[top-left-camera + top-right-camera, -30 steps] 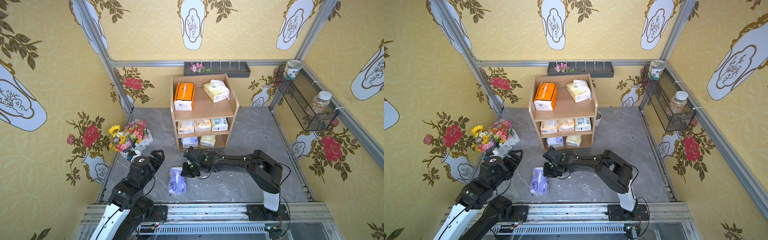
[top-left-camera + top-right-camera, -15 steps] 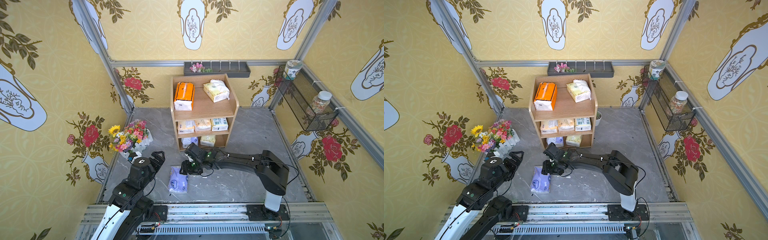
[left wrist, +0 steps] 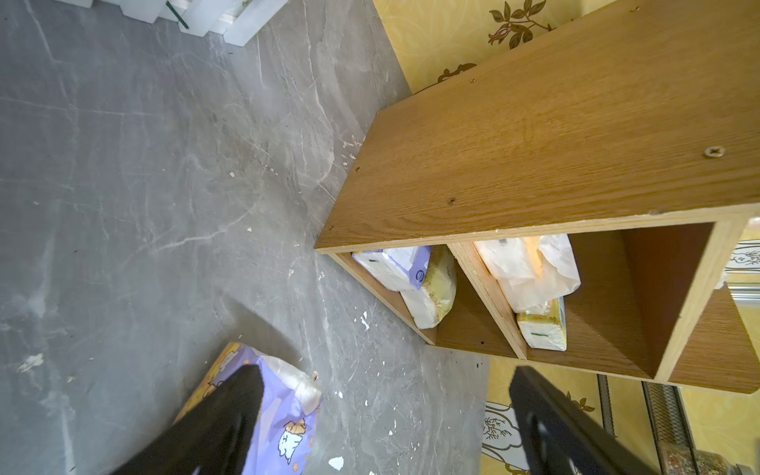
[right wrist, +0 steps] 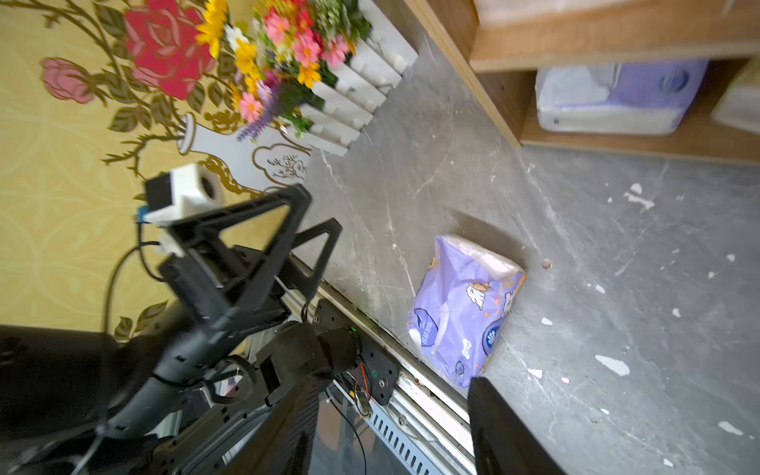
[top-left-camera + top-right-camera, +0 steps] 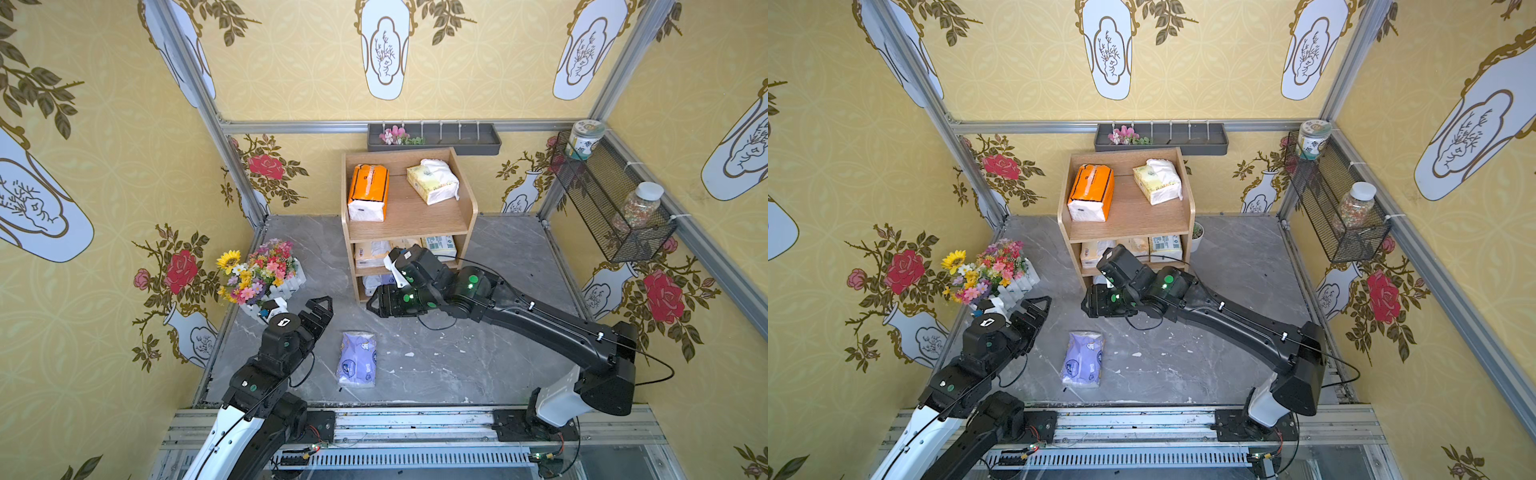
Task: Remove the tissue boxes from the shelf
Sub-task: Pick up a box of tissues from the shelf.
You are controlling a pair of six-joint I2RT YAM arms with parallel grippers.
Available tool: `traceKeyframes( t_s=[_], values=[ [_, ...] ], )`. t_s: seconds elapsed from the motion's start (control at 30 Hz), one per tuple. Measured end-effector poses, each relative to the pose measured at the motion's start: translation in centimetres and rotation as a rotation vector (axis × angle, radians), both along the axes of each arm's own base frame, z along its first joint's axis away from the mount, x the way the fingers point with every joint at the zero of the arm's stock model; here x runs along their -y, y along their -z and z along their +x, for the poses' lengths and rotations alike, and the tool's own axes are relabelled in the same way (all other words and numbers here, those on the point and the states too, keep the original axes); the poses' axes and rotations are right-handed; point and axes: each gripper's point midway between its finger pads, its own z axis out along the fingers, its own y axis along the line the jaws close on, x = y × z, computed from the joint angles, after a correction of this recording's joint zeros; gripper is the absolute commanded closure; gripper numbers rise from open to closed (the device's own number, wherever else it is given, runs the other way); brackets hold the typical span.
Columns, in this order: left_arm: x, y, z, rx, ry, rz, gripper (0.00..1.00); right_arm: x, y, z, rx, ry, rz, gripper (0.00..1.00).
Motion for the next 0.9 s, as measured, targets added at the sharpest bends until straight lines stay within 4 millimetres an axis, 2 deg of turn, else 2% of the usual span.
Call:
traceKeyframes(
  t_s=[0.17, 0.27, 0.47, 0.67, 0.9],
  values=[
    [0.3, -0.1, 0.4, 0.008, 0.002, -0.019, 0.0, -0.1, -7.4, 2.7, 0.153, 0.039, 0.108, 0.34],
    [0.4, -0.3, 0.6, 0.019, 0.0, -0.027, 0.0, 1.4, -9.9, 5.2, 0.218, 0.126, 0.137, 0.33],
    [0.6, -0.6, 0.8, 0.03, -0.005, -0.051, 0.0, 4.6, -11.1, 10.9, 0.278, 0.304, 0.133, 0.32],
    [0.8, -0.9, 0.7, 0.039, 0.004, -0.071, 0.0, 3.8, -13.7, 14.1, 0.345, 0.324, 0.211, 0.32],
    [0.7, -1.2, 0.6, 0.046, -0.001, -0.084, 0.0, 3.4, -12.8, 17.3, 0.351, 0.36, 0.208, 0.34]
  ],
)
